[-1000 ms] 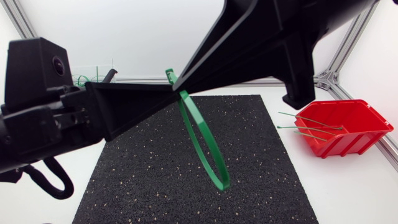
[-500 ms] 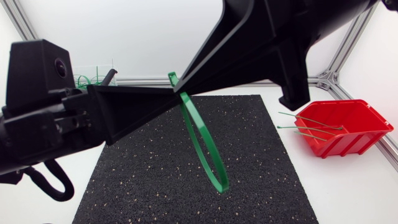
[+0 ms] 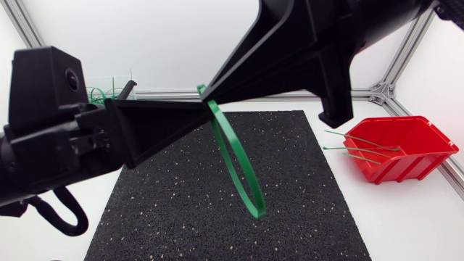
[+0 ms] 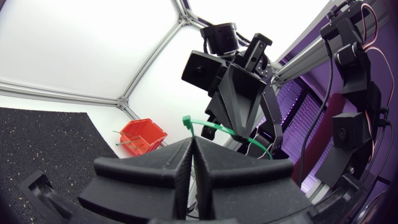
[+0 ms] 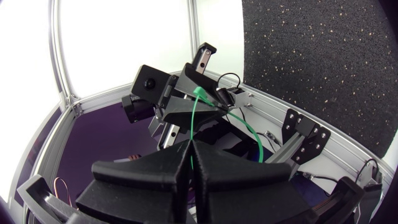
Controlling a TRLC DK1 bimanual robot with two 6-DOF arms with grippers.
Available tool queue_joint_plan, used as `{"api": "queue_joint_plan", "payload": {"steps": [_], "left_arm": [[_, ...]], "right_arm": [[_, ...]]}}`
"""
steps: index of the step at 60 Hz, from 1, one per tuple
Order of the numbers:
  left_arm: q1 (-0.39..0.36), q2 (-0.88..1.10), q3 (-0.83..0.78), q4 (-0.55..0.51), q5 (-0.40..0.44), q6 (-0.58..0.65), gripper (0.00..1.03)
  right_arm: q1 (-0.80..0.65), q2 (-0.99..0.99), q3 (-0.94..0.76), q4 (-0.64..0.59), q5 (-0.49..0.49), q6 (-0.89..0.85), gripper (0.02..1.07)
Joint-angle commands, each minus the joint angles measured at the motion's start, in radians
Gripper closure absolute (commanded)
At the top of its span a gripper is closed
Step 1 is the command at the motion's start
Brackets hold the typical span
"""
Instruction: Take a green cable tie from the red box, thread the tail through the head to close it, then place it in the transparent bin on the left.
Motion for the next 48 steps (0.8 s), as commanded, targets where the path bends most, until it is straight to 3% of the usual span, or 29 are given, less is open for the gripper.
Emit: {"api": "queue_joint_plan", "payload": {"steps": [1,48], "left_arm": [[-0.024,-0.022,0.012,0.007,-0.008,0.020,1.00],[-0.104,-0.085,0.009,-0.045,-0.158,0.182,1.00]], "right_arm": [[-0.021,0.025,-0.012,0.009,-0.022,0.044,1.01],[-0.052,0.150,0.003,-0.034,-0.017,0.064,1.01]]}}
